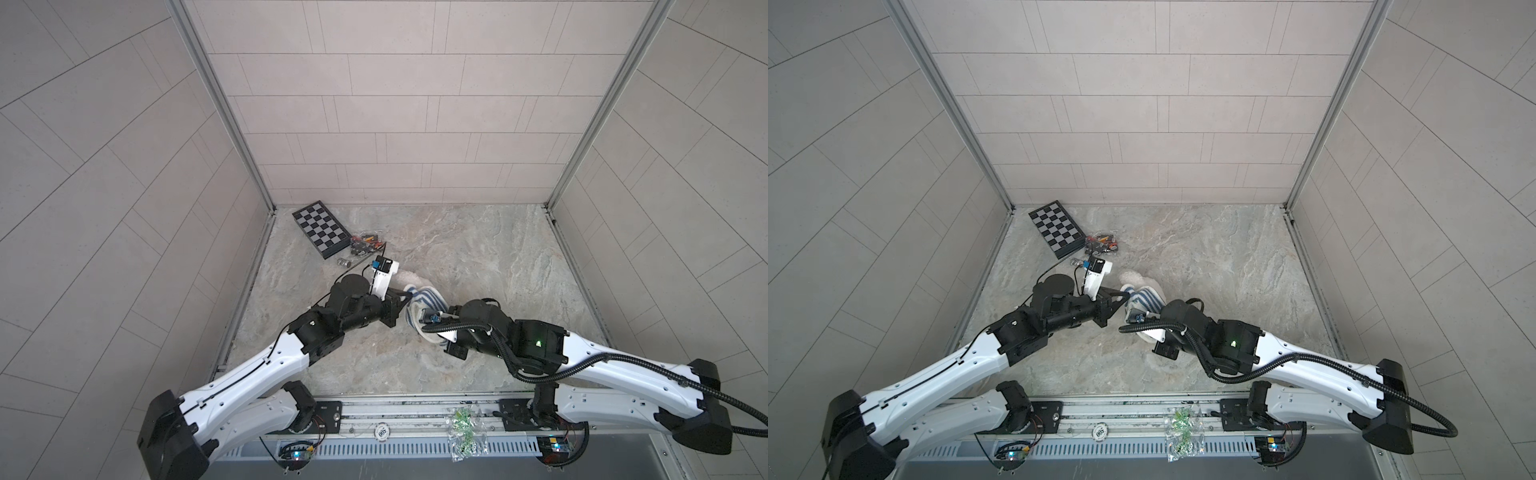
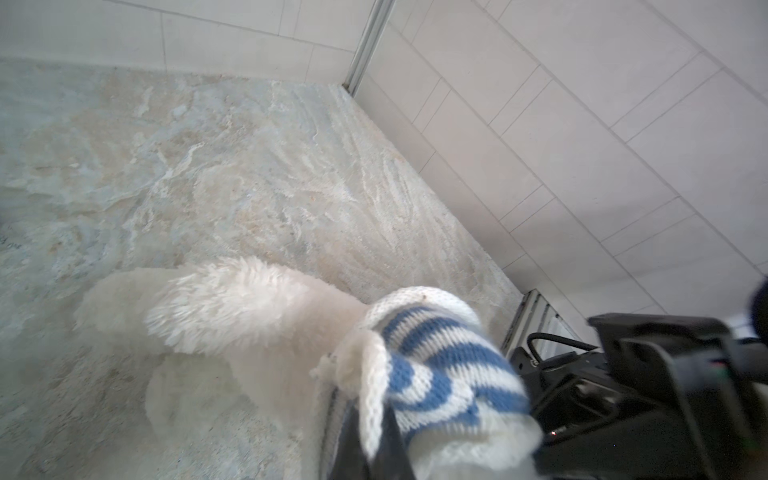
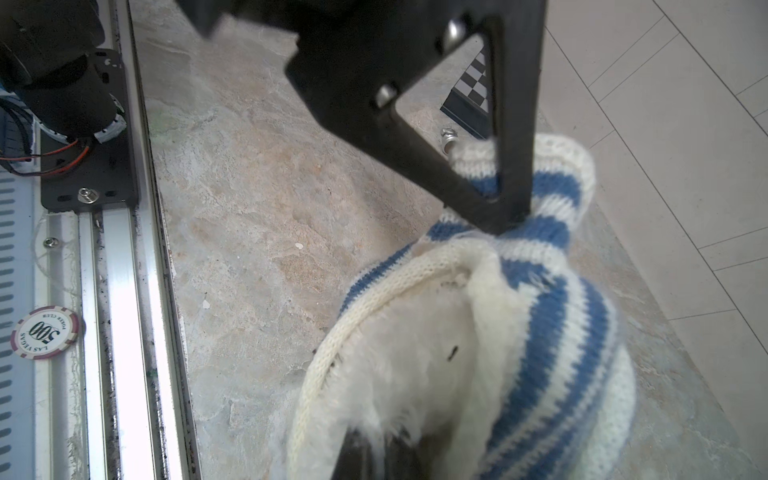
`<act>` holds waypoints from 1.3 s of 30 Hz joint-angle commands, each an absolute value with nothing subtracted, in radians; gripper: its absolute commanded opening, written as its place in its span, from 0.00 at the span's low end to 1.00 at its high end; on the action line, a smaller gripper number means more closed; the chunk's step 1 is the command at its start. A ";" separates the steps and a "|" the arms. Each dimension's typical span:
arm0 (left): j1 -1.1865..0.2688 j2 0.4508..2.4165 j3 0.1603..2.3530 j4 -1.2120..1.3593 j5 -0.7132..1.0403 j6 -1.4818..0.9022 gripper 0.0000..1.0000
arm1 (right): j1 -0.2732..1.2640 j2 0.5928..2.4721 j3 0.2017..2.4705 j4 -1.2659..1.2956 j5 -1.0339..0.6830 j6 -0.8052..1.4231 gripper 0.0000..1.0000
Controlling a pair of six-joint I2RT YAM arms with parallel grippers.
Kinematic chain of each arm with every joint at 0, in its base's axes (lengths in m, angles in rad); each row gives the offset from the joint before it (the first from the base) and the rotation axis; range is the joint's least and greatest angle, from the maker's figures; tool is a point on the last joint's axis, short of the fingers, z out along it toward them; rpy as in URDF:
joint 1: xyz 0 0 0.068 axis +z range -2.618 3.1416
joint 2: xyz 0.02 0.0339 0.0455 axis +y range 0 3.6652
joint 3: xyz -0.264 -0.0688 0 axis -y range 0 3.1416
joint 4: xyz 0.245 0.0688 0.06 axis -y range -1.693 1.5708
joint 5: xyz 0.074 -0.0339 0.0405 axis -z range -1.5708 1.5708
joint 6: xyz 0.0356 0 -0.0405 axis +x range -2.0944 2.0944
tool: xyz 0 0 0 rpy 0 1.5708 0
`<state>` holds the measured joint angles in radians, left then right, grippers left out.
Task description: Dress the teddy bear
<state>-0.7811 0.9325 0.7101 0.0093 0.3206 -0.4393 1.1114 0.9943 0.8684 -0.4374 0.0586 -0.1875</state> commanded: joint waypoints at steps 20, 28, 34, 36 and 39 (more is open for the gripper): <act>-0.775 1.123 0.749 -0.060 0.078 -0.455 0.00 | 1.208 0.992 0.898 -0.480 0.007 -0.275 0.00; -0.776 0.994 0.643 0.125 0.188 -0.451 0.21 | 1.179 0.939 0.921 -0.412 0.140 -0.104 0.00; -0.776 0.796 0.536 0.207 0.240 -0.467 0.49 | 1.132 0.921 0.952 -0.369 0.134 0.070 0.00; -0.776 0.735 0.496 0.224 0.251 -0.477 0.56 | 1.109 0.916 0.947 -0.349 0.119 0.130 0.00; -0.776 0.664 0.422 0.272 0.273 -0.507 0.63 | 1.066 0.899 0.925 -0.288 0.047 0.216 0.00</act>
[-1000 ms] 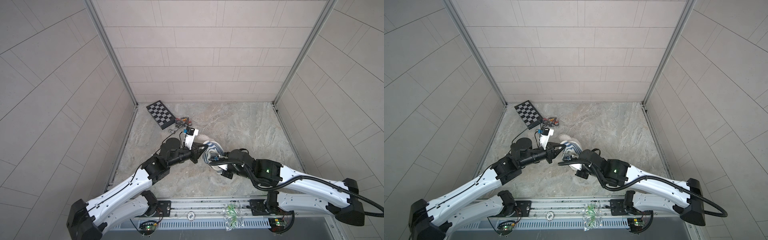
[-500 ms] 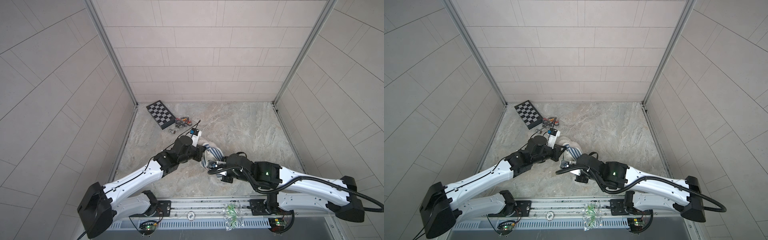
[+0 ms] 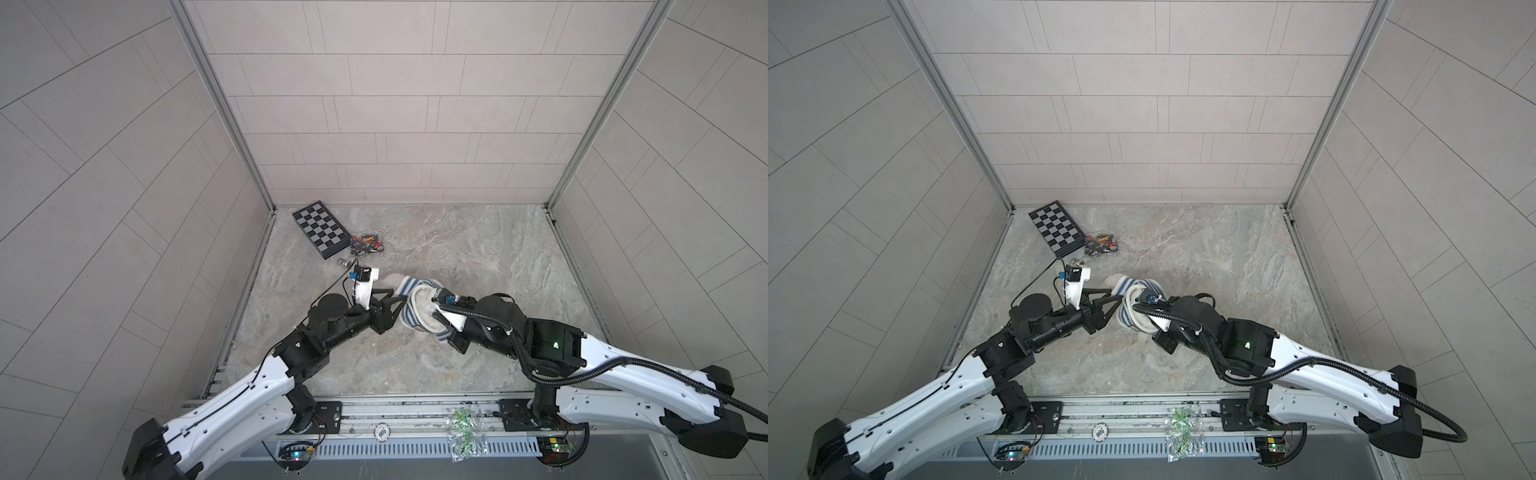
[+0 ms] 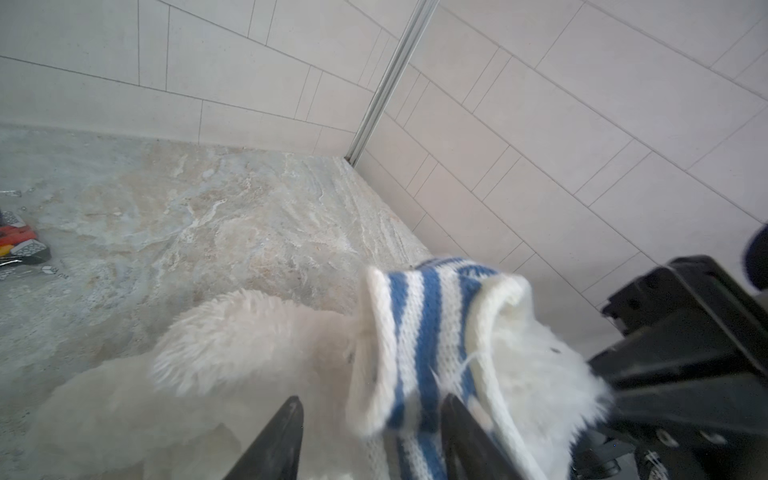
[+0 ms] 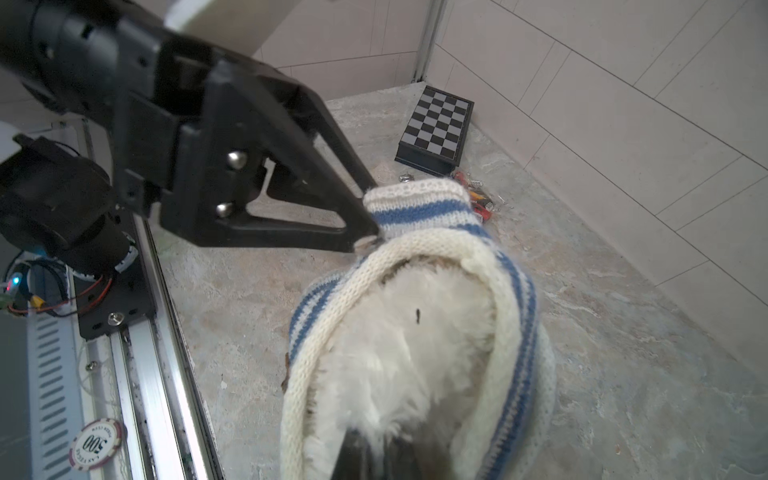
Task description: Dress the teddy bear
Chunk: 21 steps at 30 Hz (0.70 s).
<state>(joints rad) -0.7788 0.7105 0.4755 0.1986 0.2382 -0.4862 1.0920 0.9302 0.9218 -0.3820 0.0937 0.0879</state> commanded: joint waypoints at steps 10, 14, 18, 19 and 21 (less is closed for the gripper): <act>-0.798 0.716 0.321 0.517 0.346 -0.641 0.60 | 1.046 0.906 0.935 -0.235 -0.051 0.271 0.00; -0.811 0.733 0.323 0.532 0.345 -0.651 0.40 | 1.046 0.904 0.933 -0.227 -0.044 0.275 0.00; -0.811 0.738 0.304 0.523 0.322 -0.666 0.16 | 1.046 0.898 0.936 -0.225 -0.026 0.279 0.00; -0.810 0.738 0.299 0.520 0.312 -0.668 0.12 | 1.046 0.895 0.936 -0.222 -0.023 0.281 0.00; -0.811 0.742 0.296 0.492 0.277 -0.669 0.02 | 1.046 0.885 0.932 -0.213 -0.014 0.290 0.00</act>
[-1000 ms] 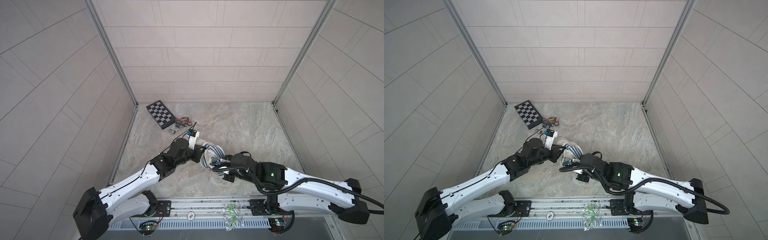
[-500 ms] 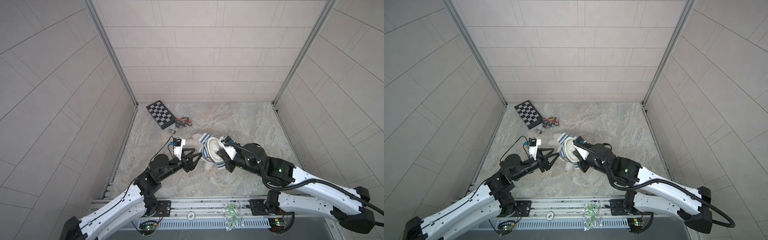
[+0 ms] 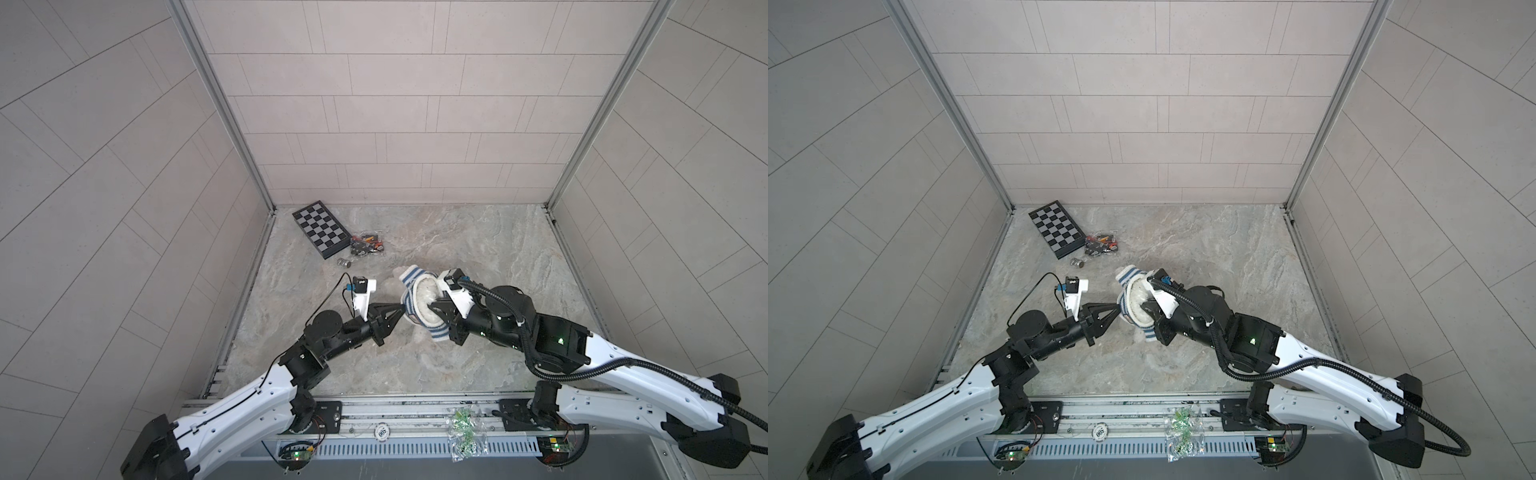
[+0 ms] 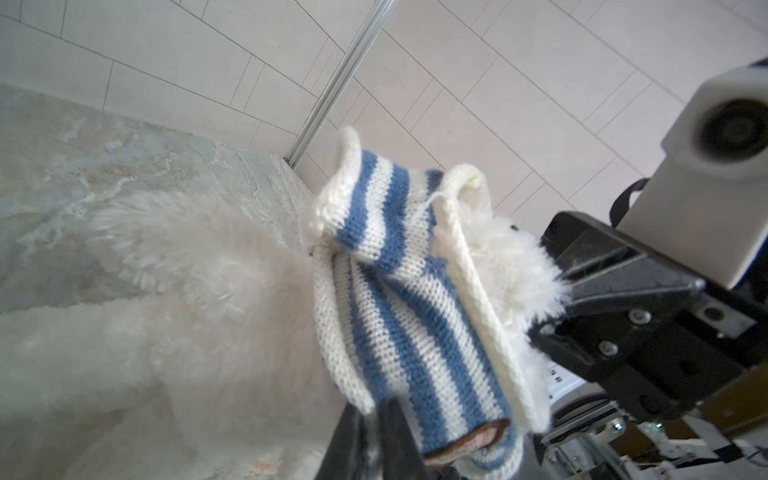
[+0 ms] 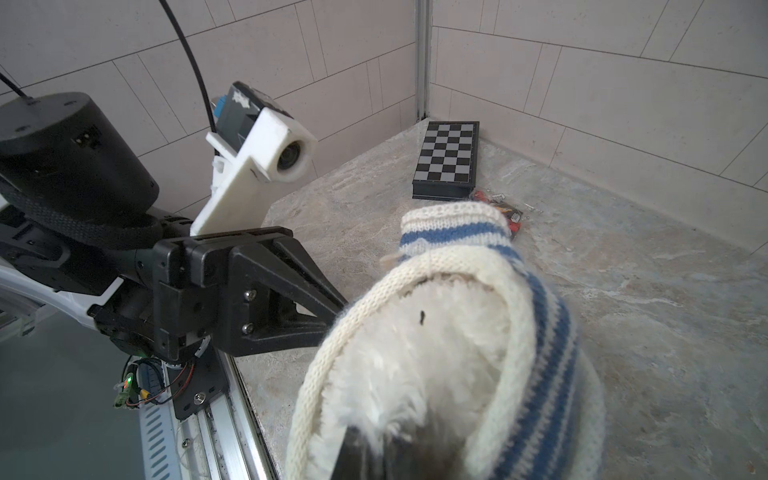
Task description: Dress the teddy bear
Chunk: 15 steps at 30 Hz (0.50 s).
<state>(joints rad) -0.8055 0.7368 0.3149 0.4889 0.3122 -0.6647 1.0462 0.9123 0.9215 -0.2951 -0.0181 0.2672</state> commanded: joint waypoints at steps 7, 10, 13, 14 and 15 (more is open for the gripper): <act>-0.759 0.836 0.292 0.425 0.207 -0.689 0.00 | 1.040 0.827 0.906 -0.182 0.013 0.335 0.00; -0.757 0.911 0.313 0.400 0.175 -0.661 0.00 | 1.040 0.810 0.890 -0.161 0.000 0.356 0.00; -0.756 0.997 0.330 0.433 0.175 -0.655 0.00 | 1.039 0.797 0.873 -0.142 -0.005 0.378 0.00; -0.756 1.023 0.338 0.451 0.183 -0.655 0.00 | 1.037 0.794 0.868 -0.137 -0.004 0.387 0.00; -0.756 1.047 0.346 0.471 0.195 -0.658 0.00 | 1.036 0.792 0.863 -0.130 -0.002 0.396 0.00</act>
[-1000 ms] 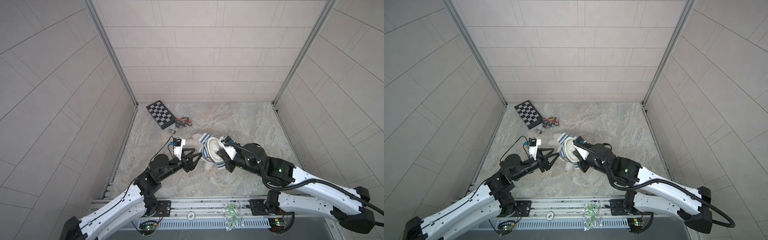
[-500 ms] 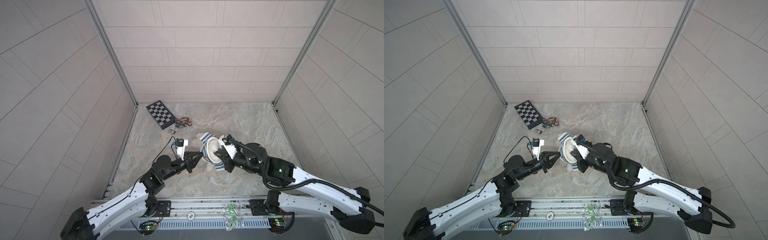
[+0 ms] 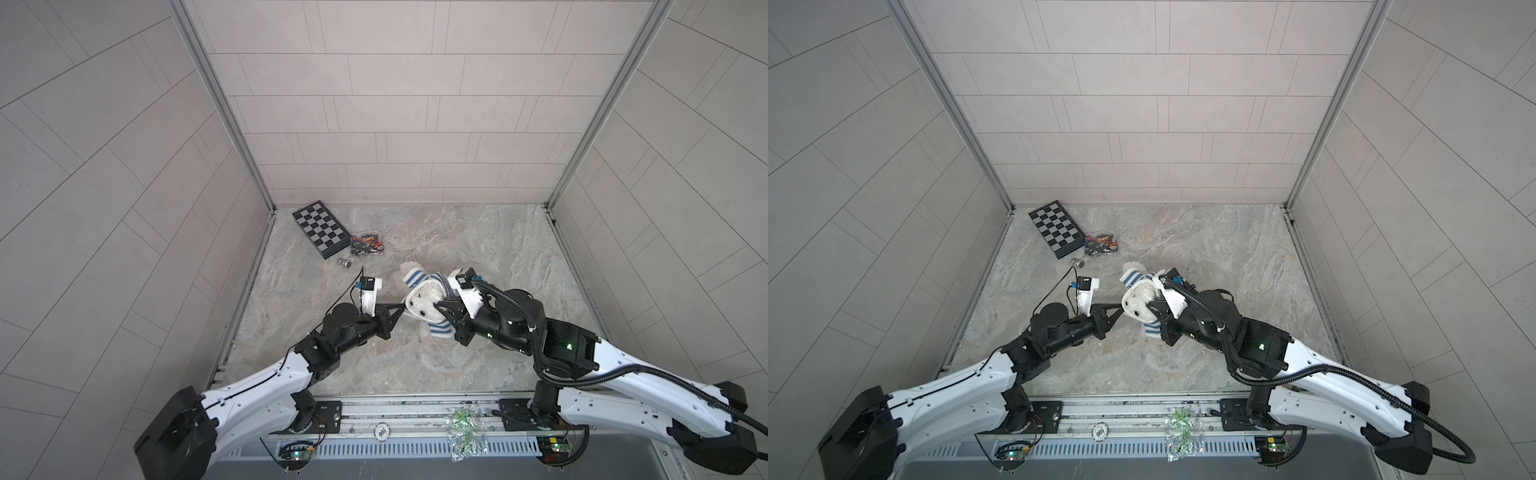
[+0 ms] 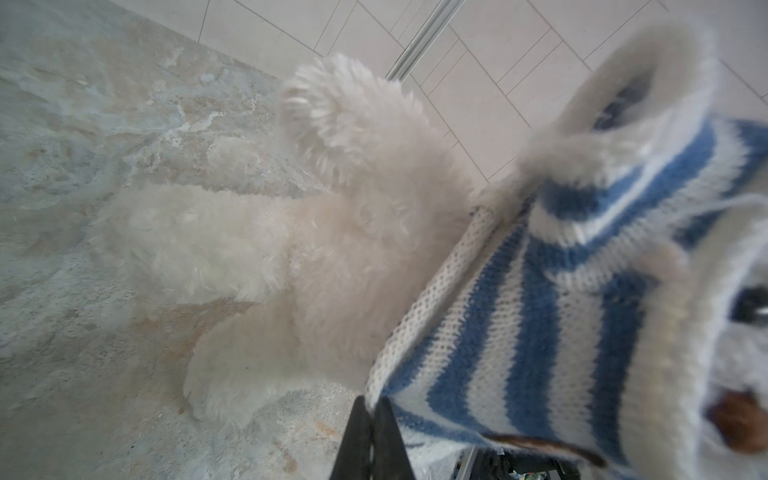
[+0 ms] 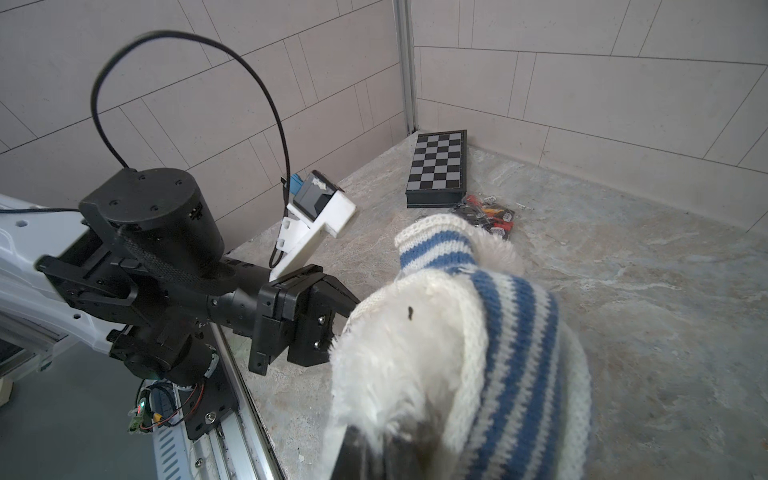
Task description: Dress the teddy bear
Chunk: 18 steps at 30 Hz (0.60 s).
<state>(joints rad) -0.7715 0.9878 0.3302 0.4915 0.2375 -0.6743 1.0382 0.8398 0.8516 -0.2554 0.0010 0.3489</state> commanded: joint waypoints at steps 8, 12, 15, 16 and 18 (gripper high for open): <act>-0.832 0.940 0.338 0.523 0.132 -0.629 0.29 | 1.032 0.793 0.829 -0.106 0.164 0.486 0.00; -0.923 0.811 0.324 0.444 0.029 -0.611 0.48 | 1.032 0.793 0.790 -0.038 0.281 0.539 0.00; -0.982 0.745 0.305 0.444 -0.011 -0.634 0.59 | 1.032 0.801 0.763 0.042 0.333 0.564 0.00; -1.002 0.733 0.305 0.445 -0.019 -0.639 0.59 | 1.032 0.807 0.761 0.061 0.345 0.568 0.00; -1.042 0.713 0.311 0.453 -0.031 -0.646 0.60 | 1.032 0.830 0.760 0.096 0.366 0.574 0.00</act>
<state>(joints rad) -1.0023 0.7387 0.3222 0.4618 0.0277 -0.6399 1.0321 0.8207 0.7555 -0.0456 0.2722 0.5270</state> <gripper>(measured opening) 0.596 0.060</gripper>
